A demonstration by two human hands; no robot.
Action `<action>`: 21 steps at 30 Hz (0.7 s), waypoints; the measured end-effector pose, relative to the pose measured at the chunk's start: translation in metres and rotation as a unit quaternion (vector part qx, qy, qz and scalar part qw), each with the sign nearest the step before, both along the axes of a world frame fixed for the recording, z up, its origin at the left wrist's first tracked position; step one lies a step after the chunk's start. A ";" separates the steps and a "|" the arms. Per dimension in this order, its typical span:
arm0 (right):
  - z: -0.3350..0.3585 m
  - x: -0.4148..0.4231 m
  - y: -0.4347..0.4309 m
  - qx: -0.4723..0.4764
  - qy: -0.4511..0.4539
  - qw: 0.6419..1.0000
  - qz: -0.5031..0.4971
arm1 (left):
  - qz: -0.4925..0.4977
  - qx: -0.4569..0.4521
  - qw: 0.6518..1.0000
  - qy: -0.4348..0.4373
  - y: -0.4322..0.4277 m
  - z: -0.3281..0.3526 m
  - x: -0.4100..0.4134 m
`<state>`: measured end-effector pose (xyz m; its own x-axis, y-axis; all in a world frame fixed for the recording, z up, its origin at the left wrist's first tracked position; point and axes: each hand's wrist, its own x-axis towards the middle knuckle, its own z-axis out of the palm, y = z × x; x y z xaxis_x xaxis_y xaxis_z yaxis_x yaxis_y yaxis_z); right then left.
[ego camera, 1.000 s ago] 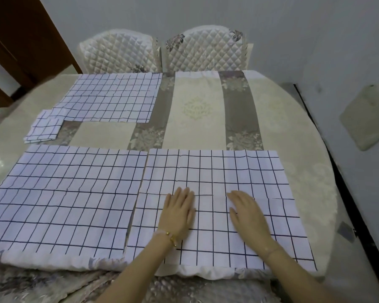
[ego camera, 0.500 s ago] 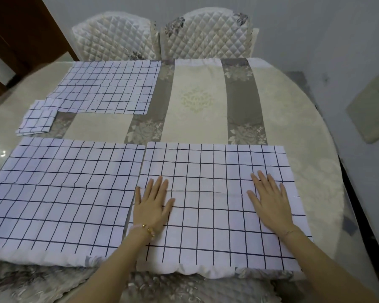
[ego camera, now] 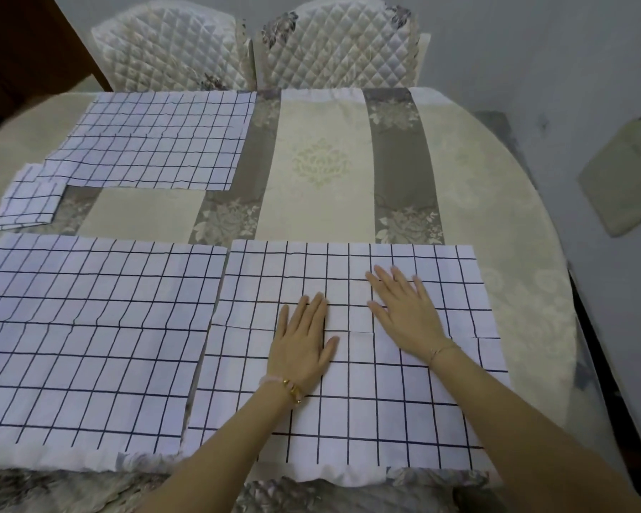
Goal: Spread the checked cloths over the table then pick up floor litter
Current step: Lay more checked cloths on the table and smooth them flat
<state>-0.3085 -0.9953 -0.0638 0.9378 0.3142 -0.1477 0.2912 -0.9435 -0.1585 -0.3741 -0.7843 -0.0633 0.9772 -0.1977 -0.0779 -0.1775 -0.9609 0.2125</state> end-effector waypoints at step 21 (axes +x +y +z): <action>0.001 0.062 -0.031 -0.009 0.011 1.000 -0.025 | -0.002 0.062 0.998 0.032 0.011 0.012 -0.053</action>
